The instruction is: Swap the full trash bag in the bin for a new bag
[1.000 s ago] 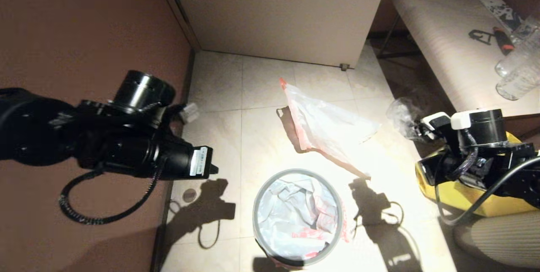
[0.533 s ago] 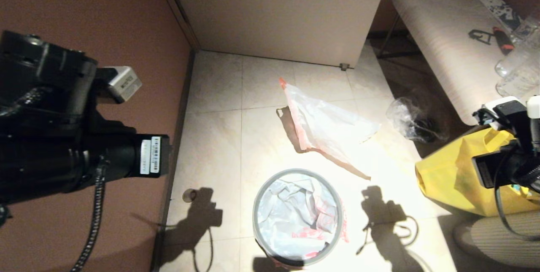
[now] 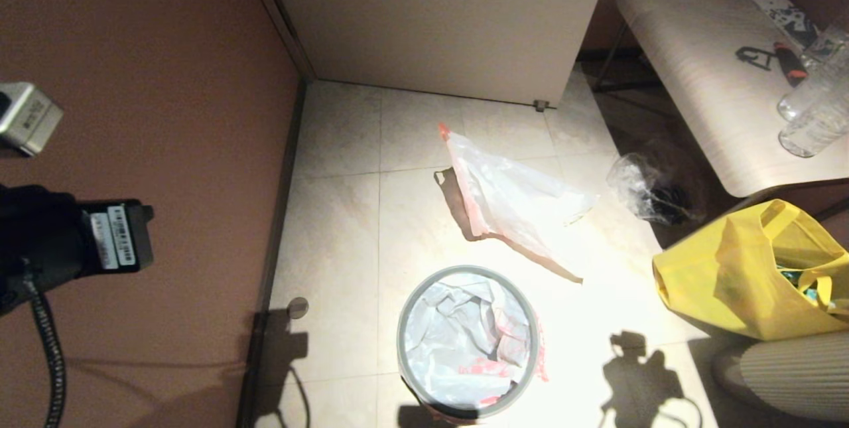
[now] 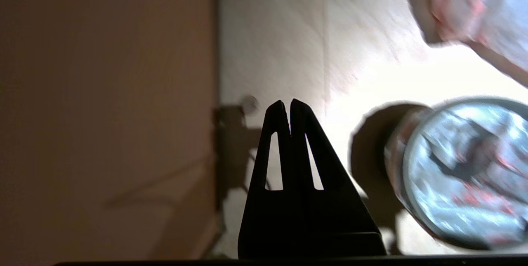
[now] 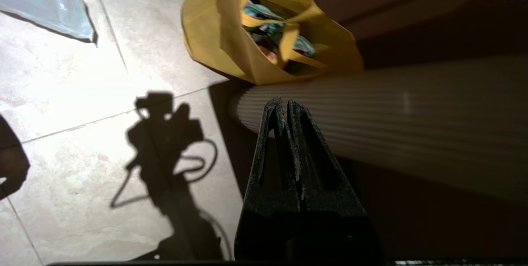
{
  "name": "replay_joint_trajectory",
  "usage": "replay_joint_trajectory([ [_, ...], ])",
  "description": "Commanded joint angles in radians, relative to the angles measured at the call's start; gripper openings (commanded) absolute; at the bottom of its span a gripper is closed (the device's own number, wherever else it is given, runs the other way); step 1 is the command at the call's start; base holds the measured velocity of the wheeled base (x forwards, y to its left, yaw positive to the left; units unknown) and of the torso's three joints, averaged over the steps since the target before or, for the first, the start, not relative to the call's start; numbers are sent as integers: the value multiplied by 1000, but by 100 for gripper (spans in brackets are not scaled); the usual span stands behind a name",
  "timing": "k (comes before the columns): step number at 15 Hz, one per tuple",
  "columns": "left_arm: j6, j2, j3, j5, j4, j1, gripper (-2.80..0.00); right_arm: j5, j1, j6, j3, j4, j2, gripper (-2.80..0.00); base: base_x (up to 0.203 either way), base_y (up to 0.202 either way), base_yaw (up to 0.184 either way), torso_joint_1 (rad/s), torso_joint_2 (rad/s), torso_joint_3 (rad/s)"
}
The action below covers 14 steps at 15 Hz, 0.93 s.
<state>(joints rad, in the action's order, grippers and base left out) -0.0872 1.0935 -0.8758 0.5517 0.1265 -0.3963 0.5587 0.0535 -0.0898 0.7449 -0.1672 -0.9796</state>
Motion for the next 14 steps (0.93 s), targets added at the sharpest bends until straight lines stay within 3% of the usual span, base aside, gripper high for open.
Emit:
replay_joint_trajectory([
  [1,67,-105,88,12,-125,58,-280,4,-17,4,-1,-56,151,-280,0,0,0,0,0,0],
  [4,105,-245,174,17,-224,119,-280,4,-38,11,7,-211,330,-280,0,0,0,0,0,0],
  [8,45,-371,262,17,-239,174,-280,-5,-128,26,-4,-392,536,-280,0,0,0,0,0,0],
  [11,36,-501,321,17,-234,194,-280,-66,-162,33,-15,-499,674,-280,0,0,0,0,0,0],
  [14,34,-624,363,15,-208,216,-280,-145,-165,40,-15,-541,692,-280,0,0,0,0,0,0],
])
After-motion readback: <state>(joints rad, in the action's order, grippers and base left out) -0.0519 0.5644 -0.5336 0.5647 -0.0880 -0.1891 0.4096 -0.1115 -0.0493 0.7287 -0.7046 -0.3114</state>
